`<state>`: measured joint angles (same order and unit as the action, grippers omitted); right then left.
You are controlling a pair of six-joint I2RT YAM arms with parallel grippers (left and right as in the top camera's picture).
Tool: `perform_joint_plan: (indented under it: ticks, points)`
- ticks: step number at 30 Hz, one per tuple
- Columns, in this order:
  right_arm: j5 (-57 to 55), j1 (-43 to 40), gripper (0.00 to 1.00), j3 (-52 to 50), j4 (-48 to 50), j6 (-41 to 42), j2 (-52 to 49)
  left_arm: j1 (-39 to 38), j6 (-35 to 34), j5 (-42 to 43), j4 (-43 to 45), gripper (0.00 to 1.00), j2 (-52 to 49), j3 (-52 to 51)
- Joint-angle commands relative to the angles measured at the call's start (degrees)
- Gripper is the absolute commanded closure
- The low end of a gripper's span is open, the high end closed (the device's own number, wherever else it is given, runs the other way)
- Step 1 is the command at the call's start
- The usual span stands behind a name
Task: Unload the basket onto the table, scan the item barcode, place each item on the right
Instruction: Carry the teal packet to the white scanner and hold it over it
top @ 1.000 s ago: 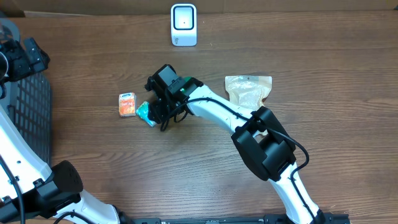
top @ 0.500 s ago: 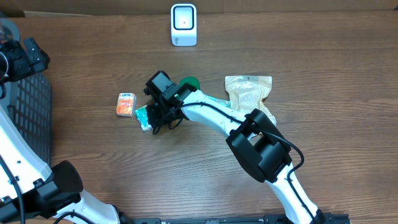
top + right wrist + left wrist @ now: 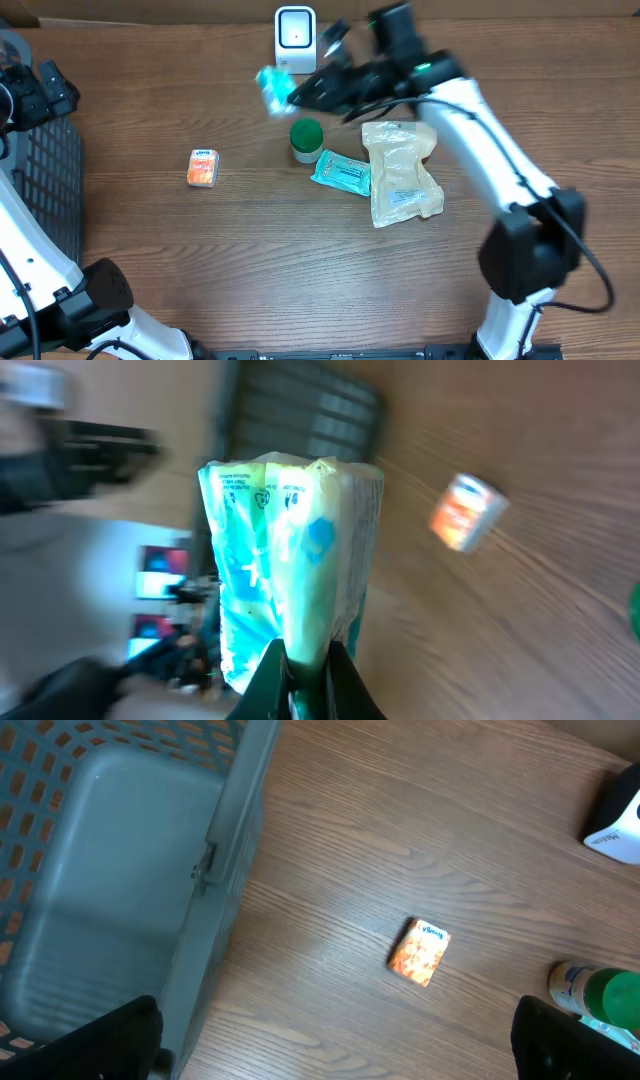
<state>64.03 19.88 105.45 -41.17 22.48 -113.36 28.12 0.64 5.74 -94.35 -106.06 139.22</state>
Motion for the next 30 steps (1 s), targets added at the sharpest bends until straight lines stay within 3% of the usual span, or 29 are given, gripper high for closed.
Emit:
perform_joint_plan:
  ticks: [1,7,12,15,17,18,25,30]
  points:
    - [15.19,-3.15,0.96,0.76,0.17,0.81,0.55,-0.39,1.09,0.02,0.07,0.0,0.96,0.68]
    - [22.27,-7.39,0.96,0.76,0.96,3.87,0.55,-0.39,1.09,0.02,0.09,0.0,0.96,0.68]
    - [21.57,-8.37,0.96,0.76,1.95,4.76,0.55,-0.39,1.09,0.02,0.07,0.01,0.96,0.68]
    - [15.13,-7.28,0.96,0.76,1.7,2.45,0.55,-0.39,1.09,0.02,0.07,0.0,0.96,0.68]
    - [5.64,-5.9,0.96,0.76,-0.81,-0.24,0.55,-0.39,1.09,0.02,0.07,0.0,0.96,0.68]
    - [-5.81,-4.24,0.96,0.76,-3.74,-0.24,0.55,-0.39,1.09,0.02,0.09,0.0,0.96,0.66]
    - [-52.65,6.25,0.96,3.56,-14.16,-1.36,0.52,-0.39,1.09,0.02,0.07,0.01,0.96,0.68]
    - [-76.63,10.75,0.96,12.66,-16.26,-6.54,0.31,-0.39,1.09,0.02,0.09,0.0,0.96,0.68]
